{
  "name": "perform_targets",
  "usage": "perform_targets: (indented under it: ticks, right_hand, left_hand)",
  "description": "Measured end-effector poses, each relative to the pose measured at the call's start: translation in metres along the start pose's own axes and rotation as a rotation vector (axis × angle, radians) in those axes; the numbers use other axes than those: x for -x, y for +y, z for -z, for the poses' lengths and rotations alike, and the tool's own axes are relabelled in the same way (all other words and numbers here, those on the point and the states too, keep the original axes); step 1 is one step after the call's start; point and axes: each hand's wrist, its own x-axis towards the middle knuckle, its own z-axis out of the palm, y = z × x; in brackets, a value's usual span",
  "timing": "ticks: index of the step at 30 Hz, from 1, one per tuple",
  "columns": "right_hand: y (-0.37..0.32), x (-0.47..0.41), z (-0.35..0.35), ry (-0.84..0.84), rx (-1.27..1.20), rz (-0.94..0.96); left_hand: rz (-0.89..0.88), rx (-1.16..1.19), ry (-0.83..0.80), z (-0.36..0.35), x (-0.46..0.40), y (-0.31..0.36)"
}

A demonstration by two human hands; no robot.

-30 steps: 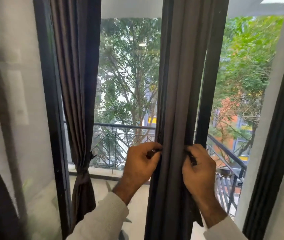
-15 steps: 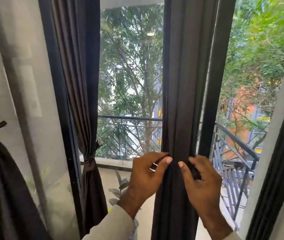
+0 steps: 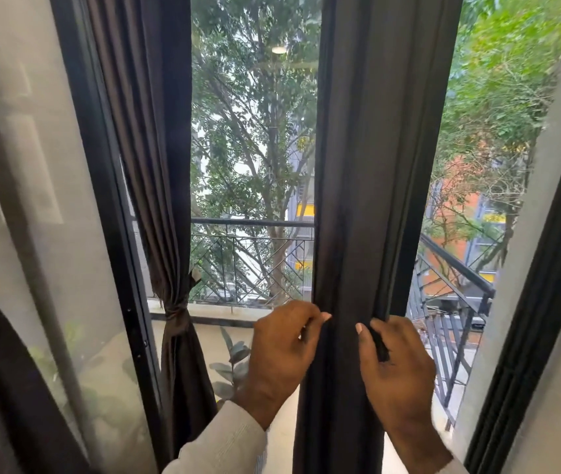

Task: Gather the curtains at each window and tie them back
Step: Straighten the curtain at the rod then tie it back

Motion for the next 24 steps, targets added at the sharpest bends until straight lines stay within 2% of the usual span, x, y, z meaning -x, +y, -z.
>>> perform_targets:
  ticks: [2,6,11,13,16,20,24]
  right_hand:
    - [0.001,0.009,-0.006,-0.059,0.056,0.066]
    - [0.006,0.023,-0.020,-0.154,0.096,0.158]
    - [0.001,0.017,-0.013,-0.361,-0.007,0.139]
    - [-0.002,0.013,-0.008,-0.395,-0.129,0.059]
    - [-0.008,0.008,0.000,-0.332,-0.368,-0.150]
    - [-0.012,0.005,0.006,-0.232,-0.463,-0.322]
    - [-0.015,-0.002,0.008,-0.204,-0.594,-0.425]
  left_hand:
    - [-0.012,0.048,-0.005,-0.002,0.001,-0.003]
    - [0.118,0.188,-0.027,-0.008,0.004,-0.001]
    - [0.249,0.267,-0.047,-0.007,-0.001,0.003]
    - [0.272,0.261,-0.052,-0.006,-0.002,0.000]
    - [0.269,0.242,-0.059,-0.003,-0.002,0.001]
    - [0.200,0.171,-0.071,-0.001,0.002,0.004]
    - [0.156,0.187,-0.078,0.000,0.003,-0.004]
